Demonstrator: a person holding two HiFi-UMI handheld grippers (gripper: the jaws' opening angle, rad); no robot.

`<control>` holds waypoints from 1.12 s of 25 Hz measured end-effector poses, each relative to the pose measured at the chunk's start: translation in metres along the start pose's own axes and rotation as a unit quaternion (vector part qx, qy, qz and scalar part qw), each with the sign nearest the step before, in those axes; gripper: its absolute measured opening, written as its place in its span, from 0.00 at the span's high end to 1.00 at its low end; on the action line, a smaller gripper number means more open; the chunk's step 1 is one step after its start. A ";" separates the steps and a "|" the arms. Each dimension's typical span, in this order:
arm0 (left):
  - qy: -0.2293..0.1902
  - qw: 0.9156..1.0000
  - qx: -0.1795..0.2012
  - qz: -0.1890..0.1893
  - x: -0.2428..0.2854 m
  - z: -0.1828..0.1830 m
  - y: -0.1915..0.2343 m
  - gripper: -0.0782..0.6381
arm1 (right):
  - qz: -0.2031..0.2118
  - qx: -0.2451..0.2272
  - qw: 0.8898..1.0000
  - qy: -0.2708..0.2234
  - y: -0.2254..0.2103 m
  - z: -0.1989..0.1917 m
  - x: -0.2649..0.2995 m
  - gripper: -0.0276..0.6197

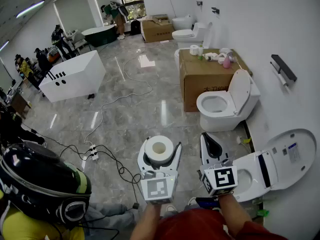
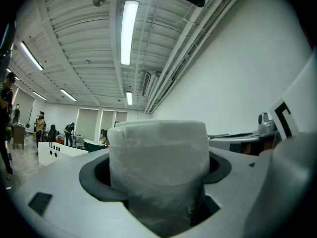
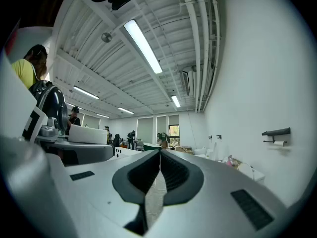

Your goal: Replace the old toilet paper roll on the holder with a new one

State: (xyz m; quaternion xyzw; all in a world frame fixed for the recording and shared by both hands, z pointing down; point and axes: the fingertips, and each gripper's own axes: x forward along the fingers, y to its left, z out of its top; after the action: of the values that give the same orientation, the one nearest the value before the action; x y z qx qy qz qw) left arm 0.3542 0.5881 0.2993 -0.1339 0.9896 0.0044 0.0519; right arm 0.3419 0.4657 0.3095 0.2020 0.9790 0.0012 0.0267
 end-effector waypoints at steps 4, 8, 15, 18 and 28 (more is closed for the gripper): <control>0.002 1.000 -0.001 -0.003 0.011 -0.004 -0.005 0.28 | -0.001 0.004 1.000 0.000 -0.010 -0.004 0.007 0.92; 0.008 1.000 -0.002 -0.004 0.024 -0.011 -0.011 0.28 | -0.002 0.007 1.000 0.000 -0.020 -0.008 0.014 0.92; 0.014 1.000 -0.002 -0.008 0.052 -0.016 -0.032 0.28 | -0.008 0.032 0.999 -0.004 -0.055 -0.013 0.022 0.92; 0.018 1.000 0.002 -0.007 0.061 -0.022 -0.044 0.28 | -0.011 0.040 0.999 -0.005 -0.073 -0.017 0.021 0.92; 0.019 1.000 -0.001 -0.011 0.094 -0.036 -0.073 0.28 | -0.015 0.057 0.998 -0.006 -0.116 -0.031 0.026 0.92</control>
State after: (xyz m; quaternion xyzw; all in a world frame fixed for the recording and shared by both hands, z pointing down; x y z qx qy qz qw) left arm 0.2799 0.4922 0.3262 -0.1451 0.9889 0.0018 0.0332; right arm 0.2704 0.3698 0.3379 0.1886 0.9802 -0.0560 0.0213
